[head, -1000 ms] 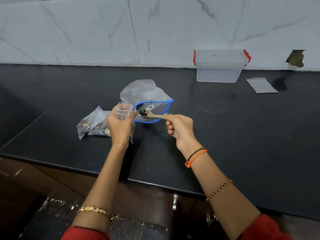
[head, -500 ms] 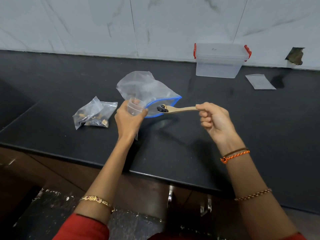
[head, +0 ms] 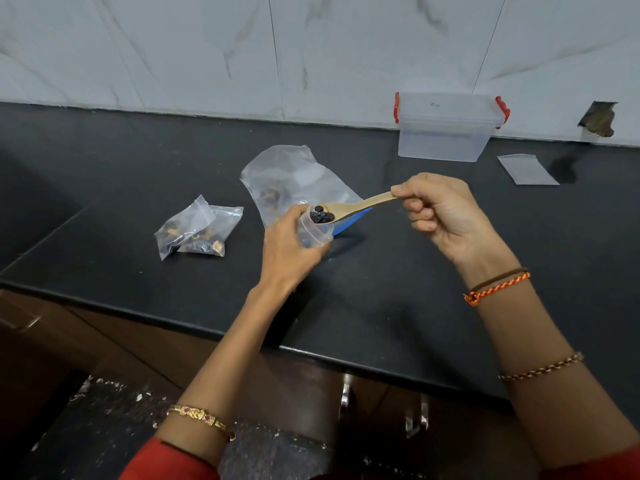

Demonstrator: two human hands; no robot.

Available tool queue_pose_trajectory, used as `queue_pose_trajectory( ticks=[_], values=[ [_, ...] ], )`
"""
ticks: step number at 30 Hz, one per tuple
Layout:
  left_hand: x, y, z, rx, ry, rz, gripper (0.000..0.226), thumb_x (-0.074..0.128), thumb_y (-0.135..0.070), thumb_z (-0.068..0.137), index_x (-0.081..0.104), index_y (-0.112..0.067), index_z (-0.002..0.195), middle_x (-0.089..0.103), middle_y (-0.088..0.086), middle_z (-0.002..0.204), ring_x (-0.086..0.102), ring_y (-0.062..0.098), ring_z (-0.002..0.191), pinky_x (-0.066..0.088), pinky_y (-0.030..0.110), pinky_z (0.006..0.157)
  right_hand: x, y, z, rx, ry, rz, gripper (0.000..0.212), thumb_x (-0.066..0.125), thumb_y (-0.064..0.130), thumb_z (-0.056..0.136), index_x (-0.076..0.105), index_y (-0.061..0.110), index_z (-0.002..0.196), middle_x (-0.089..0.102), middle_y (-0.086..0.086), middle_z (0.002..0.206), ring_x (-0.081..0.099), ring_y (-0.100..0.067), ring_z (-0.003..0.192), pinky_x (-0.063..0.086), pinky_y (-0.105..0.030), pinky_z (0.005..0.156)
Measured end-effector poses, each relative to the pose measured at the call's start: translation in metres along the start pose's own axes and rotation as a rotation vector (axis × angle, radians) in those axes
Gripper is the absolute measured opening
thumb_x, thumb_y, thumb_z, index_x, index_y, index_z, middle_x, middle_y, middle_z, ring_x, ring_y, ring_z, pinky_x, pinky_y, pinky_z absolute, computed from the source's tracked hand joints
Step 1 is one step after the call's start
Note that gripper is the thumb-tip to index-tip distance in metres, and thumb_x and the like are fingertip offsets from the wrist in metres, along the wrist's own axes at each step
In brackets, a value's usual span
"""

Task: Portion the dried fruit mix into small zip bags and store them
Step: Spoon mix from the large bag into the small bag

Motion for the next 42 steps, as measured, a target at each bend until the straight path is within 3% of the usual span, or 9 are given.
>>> queue_pose_trajectory(
  ticks=[4, 10, 18, 20, 23, 26, 28, 32, 42],
  values=[
    [0.004, 0.001, 0.000, -0.032, 0.030, -0.024, 0.039, 0.075, -0.005, 0.071, 0.062, -0.006, 0.108, 0.058, -0.012, 0.079, 0.054, 0.002, 0.074, 0.040, 0.001, 0.066, 0.012, 0.007, -0.003, -0.077, 0.011, -0.164, 0.026, 0.065, -0.001, 0.077, 0.053, 0.010, 0.056, 0.044, 0.008, 0.039, 0.031, -0.002, 0.034, 0.024, -0.012, 0.032],
    [0.015, 0.019, 0.002, -0.157, 0.103, -0.134, 0.041, 0.075, -0.008, 0.073, 0.060, -0.012, 0.111, 0.062, -0.003, 0.093, 0.058, 0.013, 0.087, 0.045, 0.011, 0.071, 0.028, 0.019, -0.012, -0.291, 0.035, -0.352, 0.014, 0.070, -0.002, 0.075, 0.061, 0.003, 0.066, 0.052, 0.009, 0.041, 0.040, -0.002, 0.036, 0.031, -0.013, 0.036],
    [0.017, 0.024, 0.000, -0.192, 0.134, -0.252, 0.050, 0.075, -0.017, 0.067, 0.060, -0.012, 0.114, 0.067, 0.003, 0.103, 0.063, 0.017, 0.099, 0.052, 0.032, 0.090, 0.039, 0.041, -0.030, -0.596, 0.091, -0.594, 0.014, 0.076, 0.008, 0.074, 0.066, 0.016, 0.068, 0.054, 0.000, 0.057, 0.042, -0.006, 0.052, 0.035, -0.013, 0.049],
    [0.013, 0.025, 0.001, -0.195, 0.110, -0.263, 0.040, 0.075, -0.011, 0.069, 0.061, -0.017, 0.106, 0.068, -0.002, 0.095, 0.064, 0.017, 0.094, 0.052, 0.035, 0.090, 0.027, 0.040, -0.027, -0.535, 0.049, -0.467, 0.018, 0.073, 0.006, 0.076, 0.063, 0.016, 0.066, 0.054, 0.006, 0.051, 0.043, -0.004, 0.046, 0.036, -0.014, 0.044],
    [-0.002, 0.028, 0.006, -0.182, 0.042, -0.166, 0.036, 0.072, -0.004, 0.072, 0.060, -0.023, 0.101, 0.062, -0.012, 0.081, 0.060, 0.011, 0.079, 0.053, 0.031, 0.081, -0.008, 0.019, -0.012, -0.264, -0.093, -0.161, 0.023, 0.069, 0.005, 0.079, 0.057, 0.014, 0.062, 0.050, 0.010, 0.041, 0.041, -0.001, 0.038, 0.035, -0.013, 0.039],
    [-0.020, 0.020, 0.012, -0.102, -0.021, -0.007, 0.037, 0.071, -0.019, 0.064, 0.060, -0.025, 0.099, 0.060, -0.010, 0.076, 0.055, 0.006, 0.066, 0.047, 0.020, 0.065, -0.035, -0.005, -0.004, -0.067, -0.189, 0.015, 0.026, 0.066, 0.004, 0.080, 0.053, 0.012, 0.060, 0.046, 0.011, 0.039, 0.037, 0.000, 0.035, 0.032, -0.013, 0.037],
    [-0.020, 0.017, 0.014, -0.067, -0.005, 0.121, 0.044, 0.069, -0.027, 0.062, 0.061, -0.020, 0.104, 0.061, -0.003, 0.082, 0.058, 0.017, 0.074, 0.048, 0.027, 0.068, -0.044, -0.016, -0.003, -0.016, -0.212, 0.020, 0.025, 0.066, 0.003, 0.081, 0.053, 0.011, 0.060, 0.045, 0.010, 0.038, 0.037, -0.001, 0.035, 0.031, -0.013, 0.036],
    [-0.005, 0.024, 0.012, -0.074, 0.024, 0.296, 0.043, 0.072, -0.017, 0.072, 0.060, -0.013, 0.112, 0.067, 0.007, 0.096, 0.060, 0.030, 0.090, 0.049, 0.036, 0.078, -0.048, -0.038, -0.002, 0.062, -0.214, -0.001, 0.024, 0.065, 0.002, 0.081, 0.053, 0.010, 0.061, 0.045, 0.008, 0.038, 0.036, -0.001, 0.033, 0.031, -0.013, 0.035],
    [-0.011, 0.041, 0.015, -0.064, -0.040, 0.246, 0.005, 0.063, -0.012, 0.079, 0.065, -0.012, 0.074, 0.064, 0.009, 0.068, 0.057, 0.030, 0.068, 0.046, 0.038, 0.063, -0.028, -0.062, 0.008, 0.049, -0.257, -0.130, 0.022, 0.063, 0.007, 0.085, 0.055, 0.011, 0.065, 0.048, 0.001, 0.054, 0.040, 0.001, 0.035, 0.035, -0.012, 0.036]
  ],
)
Point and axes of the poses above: each hand's wrist, its own z-axis towards the middle knuckle, its own x-axis out of the palm, y = z × x, the point moved 10 cm from there along z, towards the middle knuckle
